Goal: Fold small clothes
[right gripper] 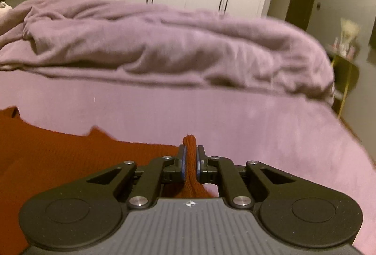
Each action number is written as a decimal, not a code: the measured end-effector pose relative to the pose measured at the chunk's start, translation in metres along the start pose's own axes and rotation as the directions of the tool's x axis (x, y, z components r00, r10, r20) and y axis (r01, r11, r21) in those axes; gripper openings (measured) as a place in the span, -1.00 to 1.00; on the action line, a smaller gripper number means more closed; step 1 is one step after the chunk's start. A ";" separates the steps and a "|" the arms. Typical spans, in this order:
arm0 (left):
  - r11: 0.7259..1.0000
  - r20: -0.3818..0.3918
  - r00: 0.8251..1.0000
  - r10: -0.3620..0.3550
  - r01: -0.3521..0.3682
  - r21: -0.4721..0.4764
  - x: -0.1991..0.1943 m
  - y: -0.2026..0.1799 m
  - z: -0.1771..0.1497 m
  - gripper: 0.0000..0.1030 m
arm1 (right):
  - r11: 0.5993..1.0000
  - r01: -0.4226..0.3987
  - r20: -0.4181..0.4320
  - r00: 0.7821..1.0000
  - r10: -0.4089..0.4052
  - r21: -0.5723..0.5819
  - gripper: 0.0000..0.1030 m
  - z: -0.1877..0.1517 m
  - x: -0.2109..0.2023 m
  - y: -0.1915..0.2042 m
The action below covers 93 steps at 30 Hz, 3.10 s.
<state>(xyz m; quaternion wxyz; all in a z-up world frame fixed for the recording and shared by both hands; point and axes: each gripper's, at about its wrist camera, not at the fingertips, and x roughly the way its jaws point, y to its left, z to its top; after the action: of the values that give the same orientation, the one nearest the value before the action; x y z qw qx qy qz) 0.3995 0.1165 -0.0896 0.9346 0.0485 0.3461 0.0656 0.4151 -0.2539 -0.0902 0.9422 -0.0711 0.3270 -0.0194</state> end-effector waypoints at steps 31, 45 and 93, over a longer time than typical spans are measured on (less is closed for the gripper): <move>0.984 -0.167 0.981 -0.099 0.071 -0.163 -0.145 0.068 -0.099 0.05 | 0.987 -0.031 -0.113 0.992 0.049 0.158 -0.34 -0.106 -0.160 -0.056; 0.685 -0.094 0.836 -0.541 0.373 -0.627 -0.105 0.104 -0.104 0.36 | 0.974 -0.177 -0.053 0.981 0.186 0.144 -0.29 -0.089 -0.176 -0.009; 0.533 0.089 0.746 -0.660 0.549 -0.644 -0.084 0.111 -0.047 -0.67 | 0.956 -0.276 -0.052 0.958 0.282 0.098 -0.23 -0.085 -0.178 0.052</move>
<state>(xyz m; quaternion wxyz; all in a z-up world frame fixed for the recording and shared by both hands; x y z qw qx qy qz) 0.2957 0.2150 -0.0565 0.8252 -0.3974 0.3737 -0.1464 0.2222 -0.1984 -0.0546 0.9265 0.0187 0.3630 0.0970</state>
